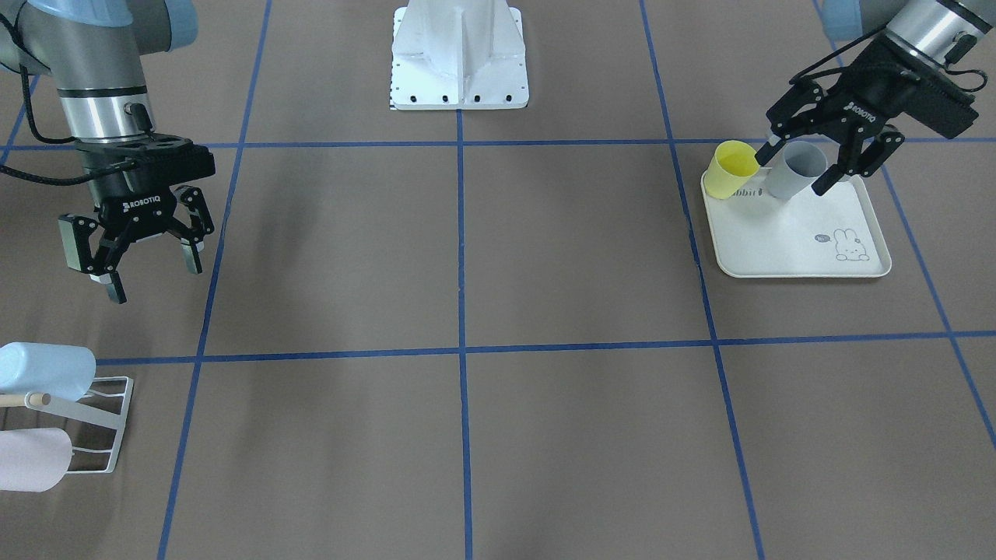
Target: Transfer IKEA cup to right arm and place on rack
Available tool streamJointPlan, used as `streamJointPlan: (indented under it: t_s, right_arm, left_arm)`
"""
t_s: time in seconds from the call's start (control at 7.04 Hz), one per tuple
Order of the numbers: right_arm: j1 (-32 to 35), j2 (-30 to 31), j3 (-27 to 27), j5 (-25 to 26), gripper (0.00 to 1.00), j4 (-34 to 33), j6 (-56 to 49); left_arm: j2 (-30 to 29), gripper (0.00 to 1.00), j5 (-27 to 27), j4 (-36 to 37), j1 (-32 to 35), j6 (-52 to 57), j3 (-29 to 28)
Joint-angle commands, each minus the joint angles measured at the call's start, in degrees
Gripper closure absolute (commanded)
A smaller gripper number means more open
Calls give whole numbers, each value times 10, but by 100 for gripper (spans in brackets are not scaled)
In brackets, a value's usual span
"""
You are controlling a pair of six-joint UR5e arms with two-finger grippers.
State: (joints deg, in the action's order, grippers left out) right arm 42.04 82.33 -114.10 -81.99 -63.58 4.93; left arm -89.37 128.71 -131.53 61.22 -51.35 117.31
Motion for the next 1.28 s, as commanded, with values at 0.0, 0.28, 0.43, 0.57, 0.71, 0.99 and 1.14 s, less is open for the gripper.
streamJointPlan:
  t_s: [0.0,0.28,0.43,0.57,0.71,0.99,1.14]
  right_arm:
    - [-6,10,0,0,0,21,12]
    - [-6,10,-3,0,0,21,13]
    - [-6,9,-5,-1,0,22,23]
    - [-7,9,-5,-2,0,22,39]
    - [-7,8,-6,-1,0,22,41]
    - [-7,8,-13,-4,0,21,41]
    - [-7,8,-13,-9,0,21,41]
  left_arm:
    - [-13,0,0,-18,1,-55,16]
    - [-22,0,6,-97,-2,-96,10]
    - [-46,0,7,-109,-14,-98,11]
    - [-97,0,22,-102,-33,-109,9]
    - [-96,0,22,-106,-34,-115,10]
    - [-86,0,20,-106,-36,-107,7]
    - [-51,0,20,-105,-36,-67,7]
